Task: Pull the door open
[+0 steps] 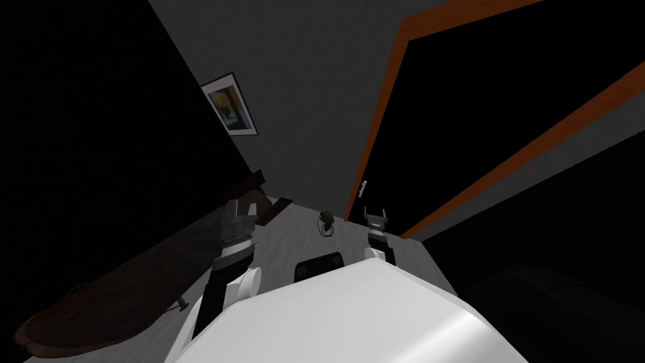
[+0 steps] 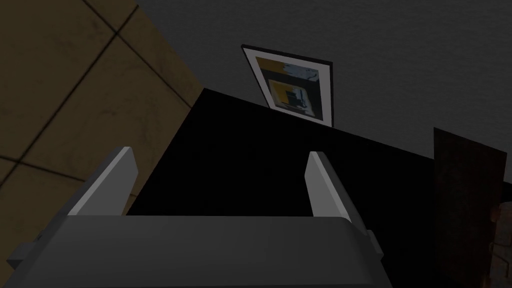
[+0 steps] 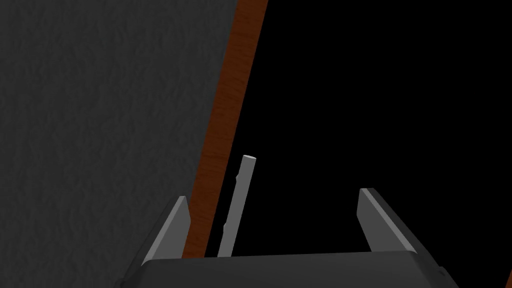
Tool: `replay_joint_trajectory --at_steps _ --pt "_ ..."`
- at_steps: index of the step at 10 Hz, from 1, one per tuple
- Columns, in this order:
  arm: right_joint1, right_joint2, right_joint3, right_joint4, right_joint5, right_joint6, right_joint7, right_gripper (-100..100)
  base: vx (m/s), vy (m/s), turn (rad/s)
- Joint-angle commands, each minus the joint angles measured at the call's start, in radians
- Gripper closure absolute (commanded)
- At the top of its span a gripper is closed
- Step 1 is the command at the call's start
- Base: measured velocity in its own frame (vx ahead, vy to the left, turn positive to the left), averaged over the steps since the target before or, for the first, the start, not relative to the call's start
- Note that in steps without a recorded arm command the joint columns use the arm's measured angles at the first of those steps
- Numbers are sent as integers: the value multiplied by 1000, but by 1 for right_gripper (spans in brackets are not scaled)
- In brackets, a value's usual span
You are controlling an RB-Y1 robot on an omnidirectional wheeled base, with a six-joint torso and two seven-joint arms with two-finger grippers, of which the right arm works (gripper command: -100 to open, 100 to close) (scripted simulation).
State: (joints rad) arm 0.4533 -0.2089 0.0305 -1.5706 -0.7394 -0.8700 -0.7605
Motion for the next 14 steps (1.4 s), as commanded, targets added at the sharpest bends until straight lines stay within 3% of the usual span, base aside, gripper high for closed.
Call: replay_joint_trajectory --at_steps 1,14 --pt "-2 -8 1 45 -33 -16 -35 -100 63 -79 203" --pt "-7 -66 0 338 -276 -105 -265 -100 59 -76 195"
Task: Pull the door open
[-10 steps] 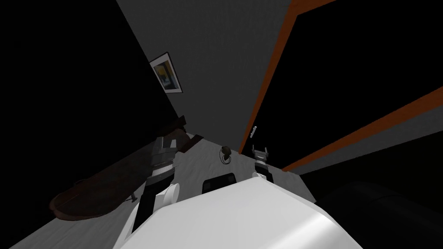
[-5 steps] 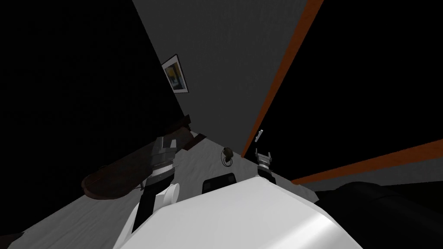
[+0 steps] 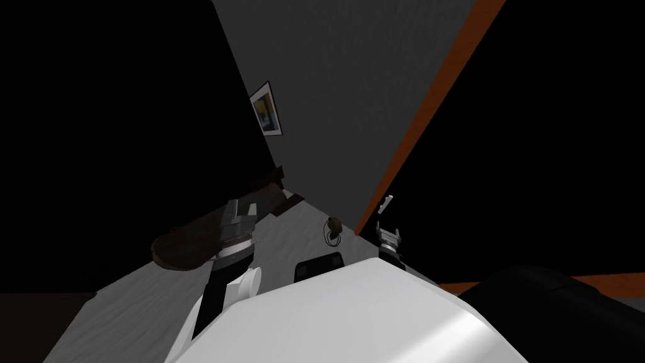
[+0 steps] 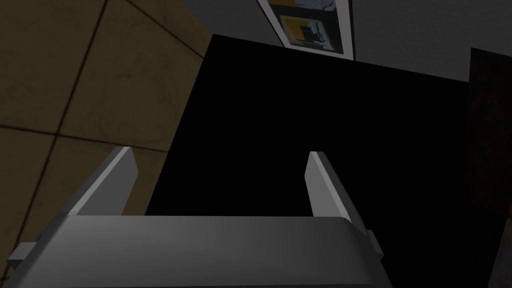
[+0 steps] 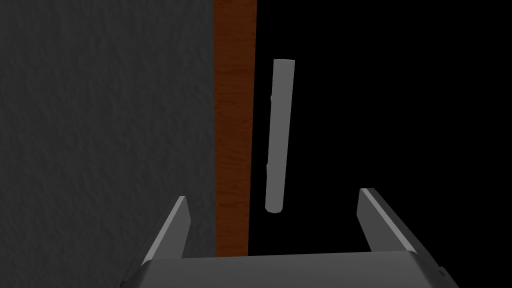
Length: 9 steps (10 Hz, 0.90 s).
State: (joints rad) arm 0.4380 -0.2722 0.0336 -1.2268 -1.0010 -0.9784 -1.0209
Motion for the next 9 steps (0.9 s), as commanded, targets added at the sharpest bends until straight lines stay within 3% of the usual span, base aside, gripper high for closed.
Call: replay_joint_trajectory --at_steps 1,9 --pt "8 -7 -3 13 -29 -2 -19 -100 42 -82 157" --pt "5 -41 -4 189 -175 -56 -158 -100 44 -98 202"
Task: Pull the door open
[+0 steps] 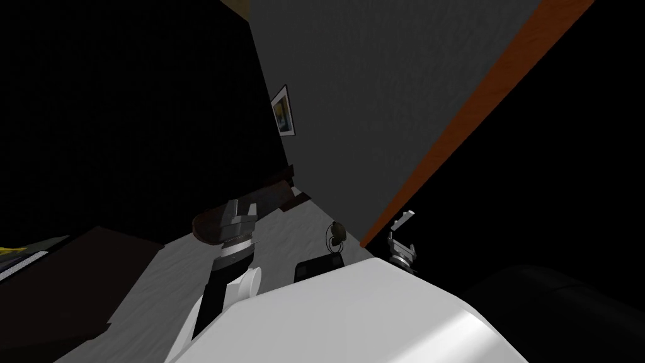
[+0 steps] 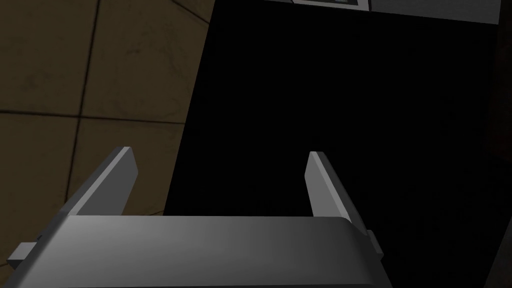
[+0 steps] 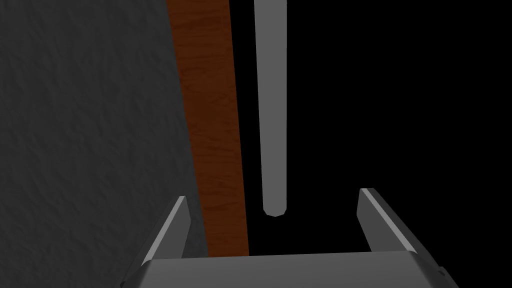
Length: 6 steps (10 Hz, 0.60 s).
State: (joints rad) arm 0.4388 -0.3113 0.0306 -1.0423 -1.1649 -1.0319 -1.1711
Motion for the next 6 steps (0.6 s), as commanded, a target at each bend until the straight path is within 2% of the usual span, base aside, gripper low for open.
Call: replay_joint_trajectory --at_steps 1,2,3,6 --pt "4 -6 -1 24 -28 -9 -23 -100 38 -86 211" --pt "-3 -7 -1 23 -17 -4 -17 -100 15 -47 45" --pt "-24 -24 2 60 -16 0 -44 -100 48 -26 -61" --pt "-66 -57 8 131 -9 10 -94 -100 100 -38 -52"
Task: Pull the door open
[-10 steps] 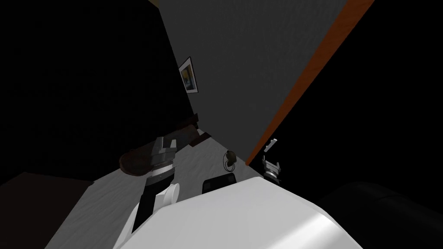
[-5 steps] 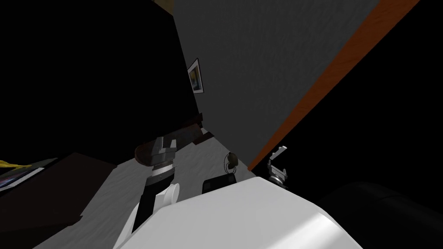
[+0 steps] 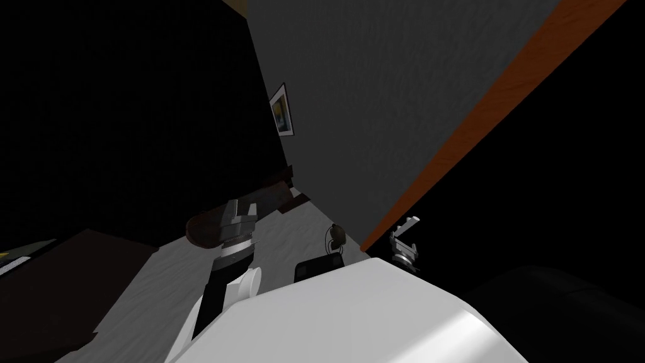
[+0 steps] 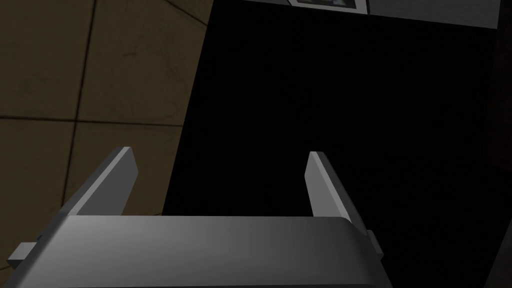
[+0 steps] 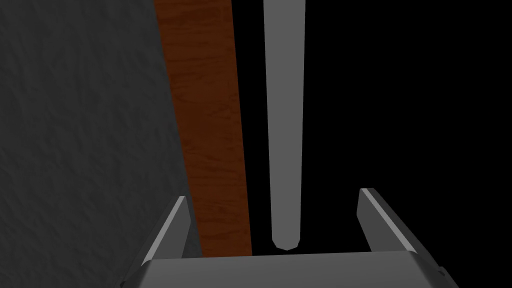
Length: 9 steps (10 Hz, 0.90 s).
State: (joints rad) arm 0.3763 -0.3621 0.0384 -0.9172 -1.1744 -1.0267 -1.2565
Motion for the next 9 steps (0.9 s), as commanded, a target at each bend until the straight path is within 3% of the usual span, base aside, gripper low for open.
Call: replay_joint_trajectory --at_steps 1,4,9 --pt "-28 -25 4 46 4 10 -36 -100 105 -85 -76" --pt "-60 -51 9 101 9 18 -74 -100 50 -45 -17" --pt "-69 -58 11 116 11 20 -85 -100 18 -25 -7"
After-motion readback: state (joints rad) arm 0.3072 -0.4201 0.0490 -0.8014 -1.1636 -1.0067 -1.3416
